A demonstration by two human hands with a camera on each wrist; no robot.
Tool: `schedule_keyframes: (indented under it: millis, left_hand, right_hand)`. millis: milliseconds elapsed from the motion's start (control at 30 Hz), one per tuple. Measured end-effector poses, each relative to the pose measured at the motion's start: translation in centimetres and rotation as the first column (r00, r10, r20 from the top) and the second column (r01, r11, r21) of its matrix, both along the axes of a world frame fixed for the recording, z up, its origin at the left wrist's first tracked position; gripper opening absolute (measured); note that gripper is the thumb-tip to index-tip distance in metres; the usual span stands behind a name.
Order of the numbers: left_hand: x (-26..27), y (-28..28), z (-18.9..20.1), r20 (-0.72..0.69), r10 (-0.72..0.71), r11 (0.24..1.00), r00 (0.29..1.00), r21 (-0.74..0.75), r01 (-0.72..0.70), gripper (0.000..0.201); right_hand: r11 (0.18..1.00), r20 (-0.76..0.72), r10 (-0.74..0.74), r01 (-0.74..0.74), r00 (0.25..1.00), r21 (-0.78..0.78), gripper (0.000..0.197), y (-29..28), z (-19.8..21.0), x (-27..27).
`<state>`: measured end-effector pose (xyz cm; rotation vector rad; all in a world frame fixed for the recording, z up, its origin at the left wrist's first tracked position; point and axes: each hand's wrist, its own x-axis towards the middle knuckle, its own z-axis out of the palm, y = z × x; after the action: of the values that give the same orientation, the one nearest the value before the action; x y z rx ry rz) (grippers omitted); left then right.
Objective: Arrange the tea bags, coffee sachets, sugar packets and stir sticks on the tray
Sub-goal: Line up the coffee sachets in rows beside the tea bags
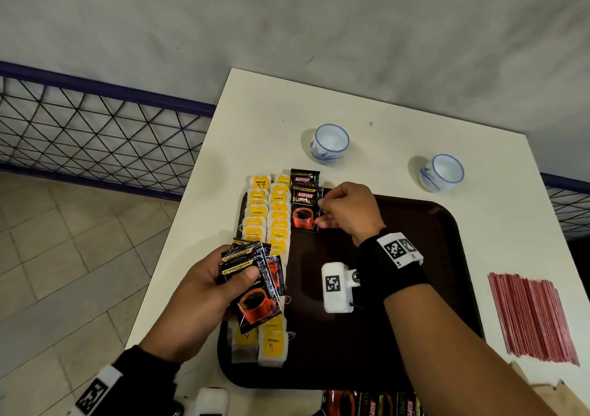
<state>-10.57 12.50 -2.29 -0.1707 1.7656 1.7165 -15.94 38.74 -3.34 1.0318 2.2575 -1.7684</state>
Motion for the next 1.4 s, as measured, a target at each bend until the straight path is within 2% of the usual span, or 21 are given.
schedule_keyframes:
  millis: [67, 167, 300, 367, 567, 667, 733, 967, 1167, 1300, 1400]
  left_hand:
    - [-0.1, 0.2, 0.2, -0.011, -0.005, 1.000, 1.000, 0.013, 0.005, 0.026]
    - [-0.3, 0.6, 0.3, -0.012, 0.012, 0.999, 1.000, 0.047, -0.012, 0.027]
    - [-0.6, 1.4, 0.4, -0.039, 0.045, 0.996, 0.998, 0.073, -0.042, 0.028]
    - [-0.7, 1.8, 0.6, -0.044, 0.072, 0.994, 0.996, 0.086, -0.068, 0.029]
    - [-0.8, 2.7, 1.1, -0.056, 0.097, 0.993, 0.994, 0.075, -0.093, 0.028]
    - [-1.1, 2.7, 1.2, 0.080, 0.128, 0.984, 0.989, 0.117, -0.137, 0.022]
    - [-1.3, 2.6, 1.2, 0.107, 0.125, 0.985, 0.986, 0.109, -0.137, 0.023]
    - [-1.6, 2.4, 1.3, 0.172, 0.107, 0.989, 0.979, 0.087, -0.123, 0.026]
    - [-1.4, 2.4, 1.3, 0.184, 0.087, 0.992, 0.979, 0.075, -0.102, 0.025]
    - [-1.3, 2.5, 1.1, 0.187, 0.051, 0.995, 0.981, 0.076, -0.066, 0.025]
    - [-1.3, 2.6, 0.9, 0.181, 0.052, 0.996, 0.982, 0.068, -0.066, 0.024]
  right_hand:
    - [0.999, -0.024, 0.015, -0.014, 1.000, 0.044, 0.008, 0.0, 0.2, 0.6]
    - [0.984, -0.067, 0.115, -0.104, 0.991, 0.148, 0.008, -1.0, 1.4, 2.4]
    - [0.933, -0.151, 0.357, -0.359, 0.922, 0.013, 0.026, -3.6, 3.6, 5.9]
    - [0.887, -0.152, 0.460, -0.462, 0.875, 0.024, 0.035, -4.7, 3.9, 7.2]
    - [0.904, -0.164, 0.427, -0.414, 0.889, 0.106, 0.045, -5.8, 3.5, 8.1]
    - [0.847, -0.182, 0.525, -0.491, 0.831, 0.202, 0.068, -5.9, 3.8, 8.2]
    - [0.814, -0.182, 0.569, -0.517, 0.802, 0.266, 0.075, -6.0, 3.8, 8.2]
    - [0.744, -0.153, 0.644, -0.567, 0.749, 0.353, 0.048, -6.6, 4.1, 8.2]
    - [0.618, 0.002, 0.740, -0.682, 0.672, 0.391, 0.048, -6.9, 5.4, 7.6]
    - [0.532, 0.097, 0.777, -0.731, 0.622, 0.427, 0.038, -7.0, 6.0, 7.2]
    - [0.501, 0.097, 0.782, -0.714, 0.615, 0.489, 0.033, -7.2, 6.1, 7.3]
